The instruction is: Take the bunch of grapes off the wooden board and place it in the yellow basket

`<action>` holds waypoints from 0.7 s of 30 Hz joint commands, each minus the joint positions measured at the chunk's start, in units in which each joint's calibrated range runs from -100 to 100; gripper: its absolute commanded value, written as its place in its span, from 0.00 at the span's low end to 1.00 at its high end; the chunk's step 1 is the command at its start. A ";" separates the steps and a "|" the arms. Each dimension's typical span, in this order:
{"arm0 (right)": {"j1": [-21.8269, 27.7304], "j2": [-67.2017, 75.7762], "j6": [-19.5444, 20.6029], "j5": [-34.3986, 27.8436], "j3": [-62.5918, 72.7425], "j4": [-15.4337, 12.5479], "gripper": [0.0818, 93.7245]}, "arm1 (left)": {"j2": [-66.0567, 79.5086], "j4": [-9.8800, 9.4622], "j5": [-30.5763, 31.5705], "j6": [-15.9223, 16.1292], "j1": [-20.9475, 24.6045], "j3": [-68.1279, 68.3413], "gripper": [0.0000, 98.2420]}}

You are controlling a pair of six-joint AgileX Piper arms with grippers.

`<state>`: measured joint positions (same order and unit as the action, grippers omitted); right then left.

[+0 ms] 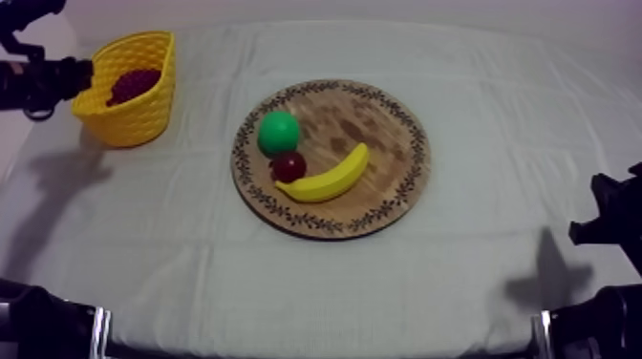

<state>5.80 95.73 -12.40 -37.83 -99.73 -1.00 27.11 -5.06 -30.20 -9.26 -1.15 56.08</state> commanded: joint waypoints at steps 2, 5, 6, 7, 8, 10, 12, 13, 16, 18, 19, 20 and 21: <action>0.02 0.02 0.02 0.00 -0.04 0.00 0.00 | 10.28 -0.14 -0.06 -0.61 -0.03 8.74 0.40; 0.02 0.02 0.02 0.00 -0.04 0.00 0.00 | 16.40 -0.22 -0.20 -1.35 -0.04 14.09 0.34; 0.02 0.02 0.02 0.00 -0.04 0.00 0.00 | 18.38 -0.21 -0.25 -1.46 -0.04 15.67 0.33; 0.02 0.02 0.02 0.00 -0.04 0.00 0.00 | 20.39 -0.21 -0.31 -1.53 -0.04 17.21 0.31; 0.02 0.02 0.02 0.00 -0.04 0.00 0.00 | 22.44 -0.20 -0.39 -1.63 -0.04 18.73 0.30; 0.02 0.02 0.02 0.00 -0.04 0.00 0.00 | 26.55 -0.19 -1.04 -1.87 -0.04 21.55 0.27; 0.02 0.02 0.02 0.00 -0.04 0.00 0.00 | 30.65 -0.18 -2.11 -2.14 -0.04 24.13 0.25; 0.02 0.02 0.02 0.00 -0.04 0.00 0.00 | 32.62 -0.14 -2.51 -2.17 -0.04 25.38 0.23; 0.02 0.02 0.00 0.00 -0.04 0.00 0.00 | 38.06 -0.08 -3.93 -2.11 -0.12 28.60 0.19; 0.02 0.02 0.01 0.00 -0.04 0.00 0.00 | 41.63 -0.13 -5.23 -1.64 -0.15 30.63 0.16; 0.02 0.02 0.01 0.00 -0.04 0.00 0.00 | 43.41 -0.10 -5.76 -1.34 -0.16 31.74 0.14; 0.02 0.02 0.02 0.00 -0.04 0.00 0.00 | 45.20 -0.07 -6.13 -1.11 -0.15 32.91 0.11; 0.02 0.02 0.02 0.00 -0.04 0.00 0.00 | 46.86 -0.05 -6.39 -0.94 -0.14 34.11 0.08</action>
<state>5.80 95.73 -12.38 -37.83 -99.73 -1.00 68.98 -5.17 -36.36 -10.42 -1.30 88.06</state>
